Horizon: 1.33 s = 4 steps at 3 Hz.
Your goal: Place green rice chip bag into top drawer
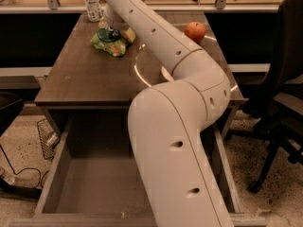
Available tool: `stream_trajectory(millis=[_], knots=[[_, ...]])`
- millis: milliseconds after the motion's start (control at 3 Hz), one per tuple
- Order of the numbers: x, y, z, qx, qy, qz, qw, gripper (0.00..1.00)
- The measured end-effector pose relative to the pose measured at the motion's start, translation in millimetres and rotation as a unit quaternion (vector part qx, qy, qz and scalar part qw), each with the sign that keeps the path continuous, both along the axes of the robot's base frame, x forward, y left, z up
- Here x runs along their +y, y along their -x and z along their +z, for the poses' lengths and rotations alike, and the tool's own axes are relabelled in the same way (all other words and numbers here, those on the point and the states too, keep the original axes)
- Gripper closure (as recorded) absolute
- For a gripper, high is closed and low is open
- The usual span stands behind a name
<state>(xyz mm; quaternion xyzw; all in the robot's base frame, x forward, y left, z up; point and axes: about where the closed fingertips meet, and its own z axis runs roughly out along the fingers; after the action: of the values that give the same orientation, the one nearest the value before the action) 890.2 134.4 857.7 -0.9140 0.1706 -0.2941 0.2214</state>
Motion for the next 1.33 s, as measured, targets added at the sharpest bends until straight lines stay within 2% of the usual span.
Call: stream_trajectory(millis=[667, 1000, 1333], knots=[[1.1, -0.1, -2.9, 0.003, 0.001, 0.001, 1.0, 0.88], [2.3, -0.2, -6.6, 0.005, 0.002, 0.001, 1.0, 1.0], [2.4, -0.2, -6.7, 0.005, 0.002, 0.001, 1.0, 1.0]])
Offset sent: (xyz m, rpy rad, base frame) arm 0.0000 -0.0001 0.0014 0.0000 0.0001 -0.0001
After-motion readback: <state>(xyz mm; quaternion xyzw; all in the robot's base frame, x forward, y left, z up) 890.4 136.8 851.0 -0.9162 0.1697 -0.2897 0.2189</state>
